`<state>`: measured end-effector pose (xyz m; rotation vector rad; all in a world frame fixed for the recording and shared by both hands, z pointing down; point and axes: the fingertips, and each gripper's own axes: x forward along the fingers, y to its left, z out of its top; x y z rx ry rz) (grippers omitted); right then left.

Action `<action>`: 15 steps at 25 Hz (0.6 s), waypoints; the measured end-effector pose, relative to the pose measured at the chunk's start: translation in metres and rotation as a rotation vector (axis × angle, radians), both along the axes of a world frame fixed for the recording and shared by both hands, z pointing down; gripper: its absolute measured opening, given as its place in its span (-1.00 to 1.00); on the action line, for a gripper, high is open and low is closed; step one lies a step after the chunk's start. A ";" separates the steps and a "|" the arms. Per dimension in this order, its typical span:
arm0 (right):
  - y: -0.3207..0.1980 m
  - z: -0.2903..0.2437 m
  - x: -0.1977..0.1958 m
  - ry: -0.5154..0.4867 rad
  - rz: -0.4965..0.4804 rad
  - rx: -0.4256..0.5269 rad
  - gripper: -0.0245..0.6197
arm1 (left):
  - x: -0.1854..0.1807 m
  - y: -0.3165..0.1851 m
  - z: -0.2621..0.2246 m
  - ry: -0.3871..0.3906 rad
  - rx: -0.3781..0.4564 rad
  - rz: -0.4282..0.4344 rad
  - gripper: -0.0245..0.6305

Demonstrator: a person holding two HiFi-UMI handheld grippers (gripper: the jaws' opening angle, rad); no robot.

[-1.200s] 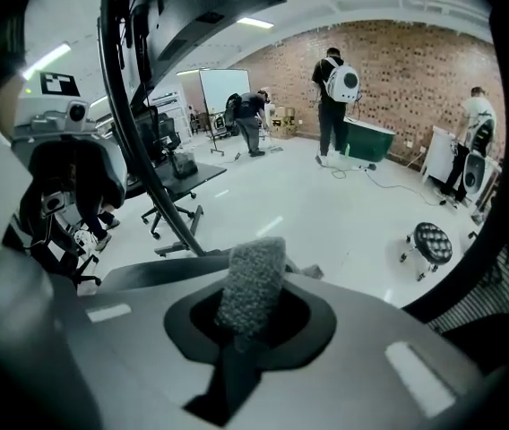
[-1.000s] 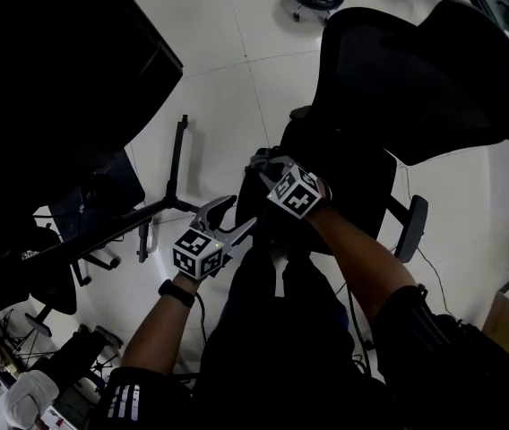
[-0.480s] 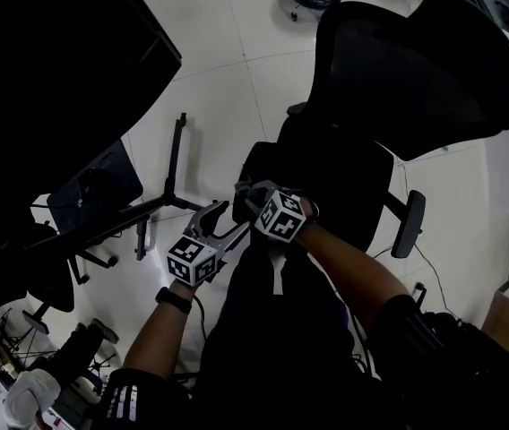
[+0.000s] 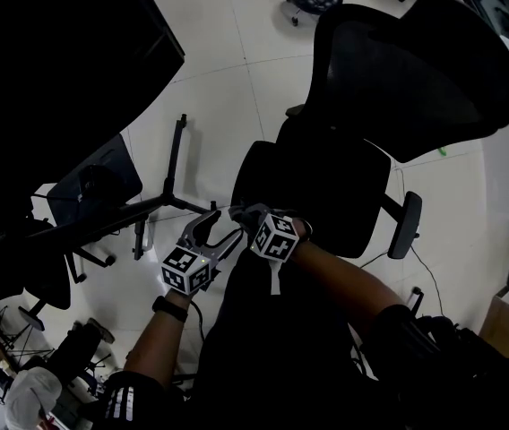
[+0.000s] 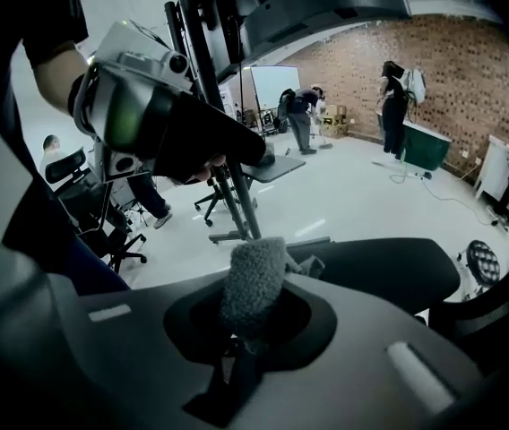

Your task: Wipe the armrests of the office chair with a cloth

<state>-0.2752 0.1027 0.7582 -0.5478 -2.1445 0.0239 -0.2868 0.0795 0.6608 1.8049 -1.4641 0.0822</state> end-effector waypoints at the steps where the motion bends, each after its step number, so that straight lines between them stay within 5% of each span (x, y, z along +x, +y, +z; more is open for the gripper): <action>1: 0.003 0.000 0.002 0.000 -0.001 -0.006 -0.82 | 0.001 0.000 -0.001 -0.003 0.003 0.000 0.04; 10: 0.029 -0.003 0.029 0.015 -0.082 -0.053 -0.82 | 0.015 -0.009 -0.006 -0.035 0.019 0.019 0.04; 15: 0.014 -0.024 0.037 -0.030 0.019 -0.112 -0.82 | 0.022 -0.019 -0.013 -0.057 0.029 0.045 0.04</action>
